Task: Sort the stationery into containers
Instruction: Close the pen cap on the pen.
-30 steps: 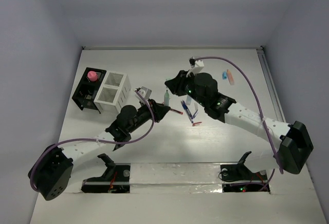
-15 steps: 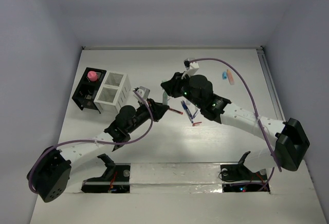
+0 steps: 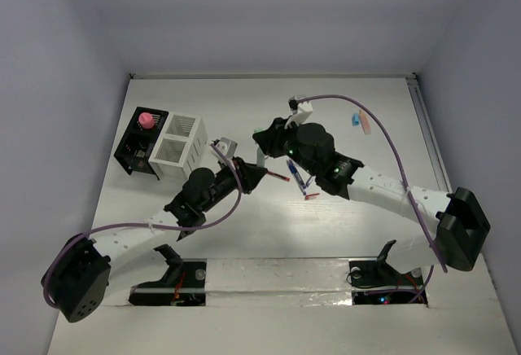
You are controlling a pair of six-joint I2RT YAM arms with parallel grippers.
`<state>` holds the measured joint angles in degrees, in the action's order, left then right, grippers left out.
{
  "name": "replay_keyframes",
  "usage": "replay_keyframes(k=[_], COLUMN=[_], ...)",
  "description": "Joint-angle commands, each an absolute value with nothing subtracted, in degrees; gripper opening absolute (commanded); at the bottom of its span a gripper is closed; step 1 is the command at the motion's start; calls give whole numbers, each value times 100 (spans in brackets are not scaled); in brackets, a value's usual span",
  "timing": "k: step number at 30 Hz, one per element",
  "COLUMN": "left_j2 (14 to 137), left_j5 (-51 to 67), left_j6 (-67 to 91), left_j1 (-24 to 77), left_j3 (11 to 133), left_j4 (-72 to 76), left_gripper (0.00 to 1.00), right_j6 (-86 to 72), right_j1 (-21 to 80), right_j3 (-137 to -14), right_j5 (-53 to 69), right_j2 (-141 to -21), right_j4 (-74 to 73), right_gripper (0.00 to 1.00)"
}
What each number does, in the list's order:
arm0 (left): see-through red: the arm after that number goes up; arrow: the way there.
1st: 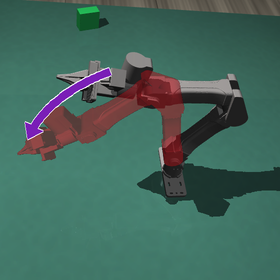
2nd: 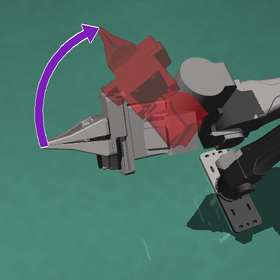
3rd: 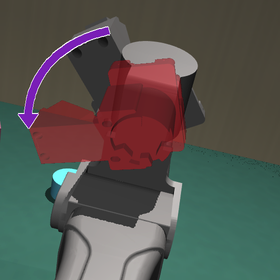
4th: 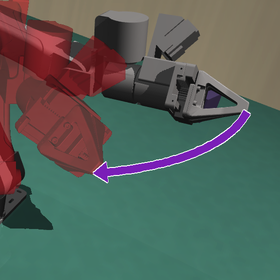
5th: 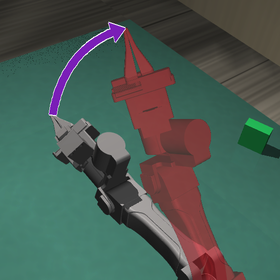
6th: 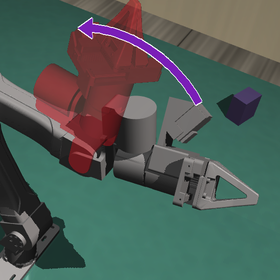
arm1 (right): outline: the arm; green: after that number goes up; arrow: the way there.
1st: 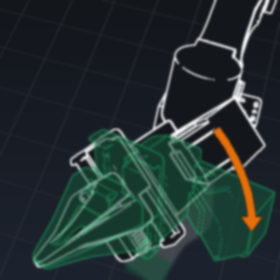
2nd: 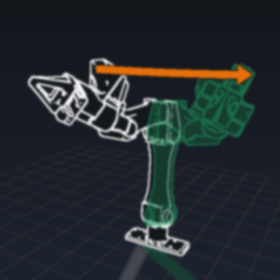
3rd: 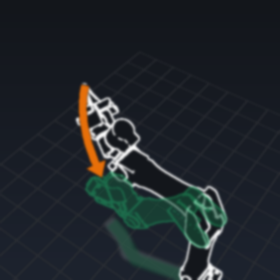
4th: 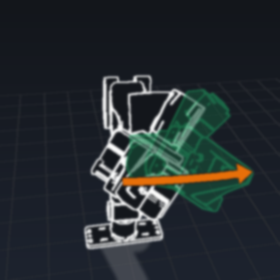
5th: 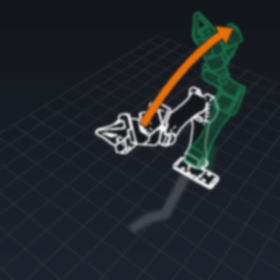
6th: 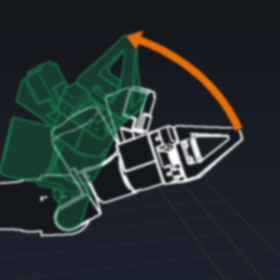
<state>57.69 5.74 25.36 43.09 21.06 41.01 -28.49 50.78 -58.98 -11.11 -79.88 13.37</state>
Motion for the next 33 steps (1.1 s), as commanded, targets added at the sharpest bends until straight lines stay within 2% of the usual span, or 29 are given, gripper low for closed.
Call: replay_keyframes(k=[1, 12, 17, 28, 33], left_j2=[5572, 5467, 5370, 5178, 4966], left_j5=[510, 466, 396, 237, 220], left_j6=[2479, 2478, 2470, 2514, 2671], left_j1=[4333, 4333, 4333, 4333, 4333], left_j3=[2083, 2057, 2030, 2258, 2408], left_j4=[4439, 4412, 4412, 4333, 4175], left_gripper=[0, 0, 0, 0, 0], right_j6=[-2716, -2725, -2795, -3462, -3446], right_j1=[5308, 5432, 5432, 5889, 5889], right_j3=[-5713, -5590, -5599, -4800, -4474], right_j5=[-1195, -1652, -1433, -949, -1151], right_j2=[-7849, -7796, -7796, -7787, -7480], right_j4=[1626, 1547, 1547, 2047, 1855], right_gripper=[3, 3, 3, 0, 0])
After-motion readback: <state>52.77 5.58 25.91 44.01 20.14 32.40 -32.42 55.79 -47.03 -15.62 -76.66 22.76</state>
